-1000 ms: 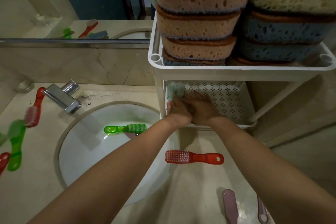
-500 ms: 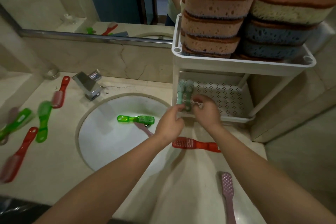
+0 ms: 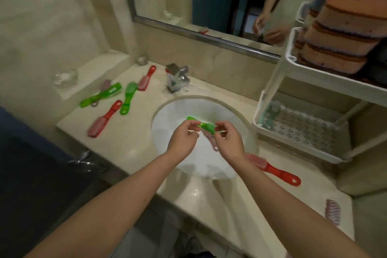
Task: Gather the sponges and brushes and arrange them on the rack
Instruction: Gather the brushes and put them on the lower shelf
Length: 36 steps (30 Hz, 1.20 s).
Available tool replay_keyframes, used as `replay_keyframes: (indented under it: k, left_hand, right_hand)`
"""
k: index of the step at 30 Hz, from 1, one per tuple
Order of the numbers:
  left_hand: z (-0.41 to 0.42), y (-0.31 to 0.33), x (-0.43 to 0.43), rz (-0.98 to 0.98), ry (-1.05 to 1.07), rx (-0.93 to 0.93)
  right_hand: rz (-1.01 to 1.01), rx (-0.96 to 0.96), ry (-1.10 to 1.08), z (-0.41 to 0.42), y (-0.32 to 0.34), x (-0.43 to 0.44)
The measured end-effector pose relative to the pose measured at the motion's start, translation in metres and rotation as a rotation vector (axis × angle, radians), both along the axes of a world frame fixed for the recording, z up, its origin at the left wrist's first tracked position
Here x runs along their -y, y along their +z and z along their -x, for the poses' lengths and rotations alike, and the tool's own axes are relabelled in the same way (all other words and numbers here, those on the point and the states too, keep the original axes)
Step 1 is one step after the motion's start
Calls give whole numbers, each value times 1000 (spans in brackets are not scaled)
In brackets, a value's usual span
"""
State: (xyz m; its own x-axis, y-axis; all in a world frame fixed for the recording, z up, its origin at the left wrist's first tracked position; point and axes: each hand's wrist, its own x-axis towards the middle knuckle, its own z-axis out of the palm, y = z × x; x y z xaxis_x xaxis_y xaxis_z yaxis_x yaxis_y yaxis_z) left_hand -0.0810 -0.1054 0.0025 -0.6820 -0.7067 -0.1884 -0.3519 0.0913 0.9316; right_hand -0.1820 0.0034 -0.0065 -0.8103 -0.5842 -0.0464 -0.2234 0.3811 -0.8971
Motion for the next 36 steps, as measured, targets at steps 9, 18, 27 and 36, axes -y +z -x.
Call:
replay_keyframes:
  k: [9,18,27,36]
  left_hand:
    - [-117,-10,47,-87,320,37]
    - [-258,-39,71,-151,627,56]
    - [-413,-72,87,-175,775,113]
    - [-556,-127,88,-299,851,215]
  right_hand:
    - [-73,17,381,-93,3,80]
    - [-128,30,671,-216,-17,145]
    - [-191,62,832,-357,-54,184]
    - [-362,120,916,-485,-115,198]
